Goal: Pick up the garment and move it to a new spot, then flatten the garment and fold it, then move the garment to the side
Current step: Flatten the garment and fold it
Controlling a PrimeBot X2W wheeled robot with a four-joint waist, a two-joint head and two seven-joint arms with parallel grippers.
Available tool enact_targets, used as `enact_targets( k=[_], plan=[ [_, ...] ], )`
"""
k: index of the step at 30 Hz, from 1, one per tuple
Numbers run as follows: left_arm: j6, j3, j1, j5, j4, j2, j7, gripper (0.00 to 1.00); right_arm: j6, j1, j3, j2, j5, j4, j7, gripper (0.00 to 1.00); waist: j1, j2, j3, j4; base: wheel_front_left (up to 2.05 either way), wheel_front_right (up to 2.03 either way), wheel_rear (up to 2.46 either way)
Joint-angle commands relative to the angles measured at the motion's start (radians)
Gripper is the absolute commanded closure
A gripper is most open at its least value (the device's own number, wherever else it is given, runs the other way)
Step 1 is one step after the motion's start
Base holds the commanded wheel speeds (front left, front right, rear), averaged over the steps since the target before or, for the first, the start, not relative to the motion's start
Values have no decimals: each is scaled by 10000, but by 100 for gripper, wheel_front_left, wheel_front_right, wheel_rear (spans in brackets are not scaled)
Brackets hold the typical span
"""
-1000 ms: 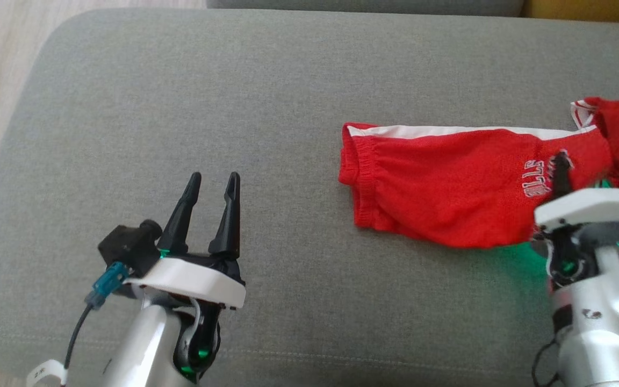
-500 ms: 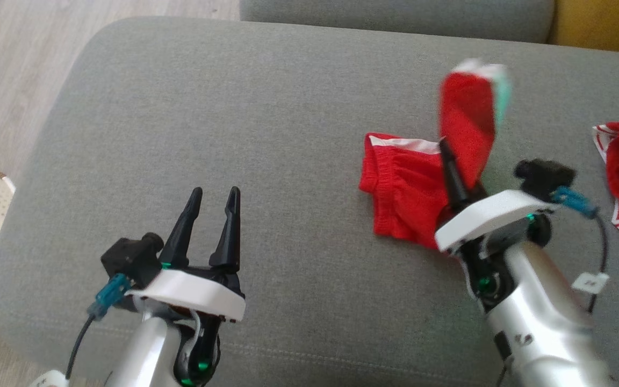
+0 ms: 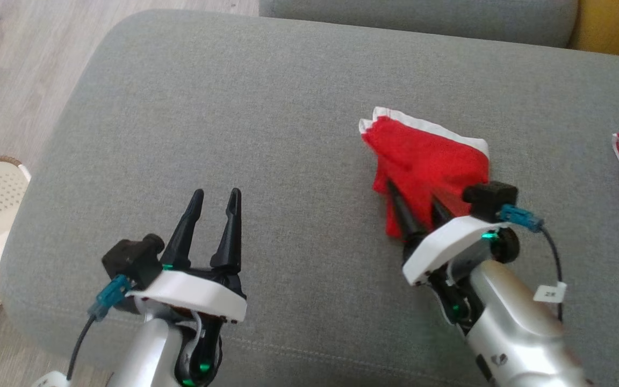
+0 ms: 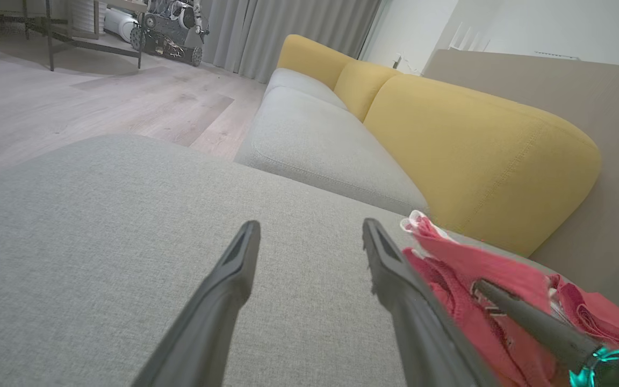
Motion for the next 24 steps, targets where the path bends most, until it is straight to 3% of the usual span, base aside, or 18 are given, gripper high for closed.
enact_targets(
  k=[1, 8, 13, 19, 24],
  plan=[
    [20, 274, -169, -94, -333, 64, -61, 0, -7, -496, 398, 89, 46, -308, -68, 0, 0, 0, 28, 22, 0, 0, 0],
    [58, 276, -183, -169, -341, 64, -61, 0, -7, -451, 1817, -56, 653, -236, 581, 0, 0, 0, 123, 48, 0, 0, 0],
    [100, 274, -245, -212, -370, 64, -61, 0, -7, -509, 2101, -166, 1137, 193, 1160, 0, 0, 0, 174, -19, 0, 0, 0],
    [101, 361, -276, -178, -386, 64, -61, 0, -7, -870, 1910, -336, 1216, -6, 338, 0, 0, 0, 165, -295, 0, 0, 0],
    [93, 533, -240, -134, -484, 64, -61, 0, -7, -867, 1353, -990, 577, -353, -752, 0, 0, 0, -22, -681, 0, 0, 0]
  ],
)
